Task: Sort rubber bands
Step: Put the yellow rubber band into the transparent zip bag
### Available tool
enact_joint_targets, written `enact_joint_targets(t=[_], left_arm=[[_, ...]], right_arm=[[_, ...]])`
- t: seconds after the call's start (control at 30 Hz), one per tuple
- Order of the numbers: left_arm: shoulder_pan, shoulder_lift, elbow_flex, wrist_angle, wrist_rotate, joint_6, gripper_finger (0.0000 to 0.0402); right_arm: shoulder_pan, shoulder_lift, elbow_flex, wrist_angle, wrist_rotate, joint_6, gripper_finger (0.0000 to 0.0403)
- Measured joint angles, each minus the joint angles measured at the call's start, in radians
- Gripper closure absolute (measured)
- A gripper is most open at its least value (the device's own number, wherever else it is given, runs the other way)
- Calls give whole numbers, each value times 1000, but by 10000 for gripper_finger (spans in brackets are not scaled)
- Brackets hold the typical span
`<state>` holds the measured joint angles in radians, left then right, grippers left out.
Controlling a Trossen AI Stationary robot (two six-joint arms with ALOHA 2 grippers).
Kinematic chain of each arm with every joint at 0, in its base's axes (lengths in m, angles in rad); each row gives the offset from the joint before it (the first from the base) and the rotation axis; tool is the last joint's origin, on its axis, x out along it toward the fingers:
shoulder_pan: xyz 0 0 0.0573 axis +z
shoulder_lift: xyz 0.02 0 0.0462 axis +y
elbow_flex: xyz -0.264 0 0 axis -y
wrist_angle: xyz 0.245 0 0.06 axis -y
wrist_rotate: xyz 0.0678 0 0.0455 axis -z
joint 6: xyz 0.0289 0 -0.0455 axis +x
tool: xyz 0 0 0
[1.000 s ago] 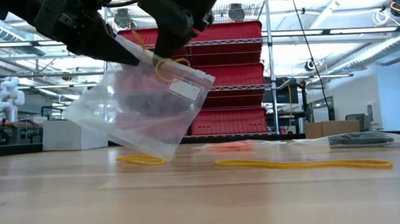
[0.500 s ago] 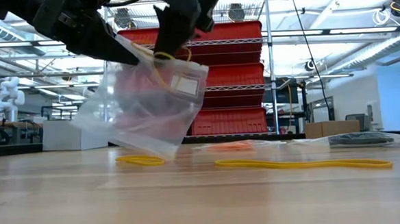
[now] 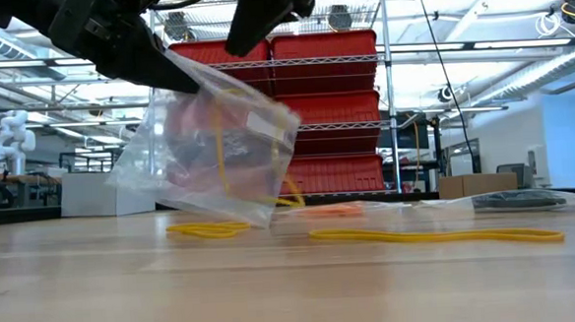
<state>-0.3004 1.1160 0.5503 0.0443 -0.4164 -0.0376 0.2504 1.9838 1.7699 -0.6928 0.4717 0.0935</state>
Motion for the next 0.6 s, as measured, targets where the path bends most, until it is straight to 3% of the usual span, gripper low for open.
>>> enact_joint_targets(t=[0.3, 0.43, 0.6], left_arm=[[0, 0, 0, -1, 0, 0, 401], [0, 0, 0, -5, 0, 0, 401], [0, 0, 0, -7, -7, 0, 401]], right_arm=[[22, -72, 0, -145, 53, 43, 254], [74, -78, -10, -256, -12, 190, 270], [150, -78, -216, -54, -130, 311, 267]])
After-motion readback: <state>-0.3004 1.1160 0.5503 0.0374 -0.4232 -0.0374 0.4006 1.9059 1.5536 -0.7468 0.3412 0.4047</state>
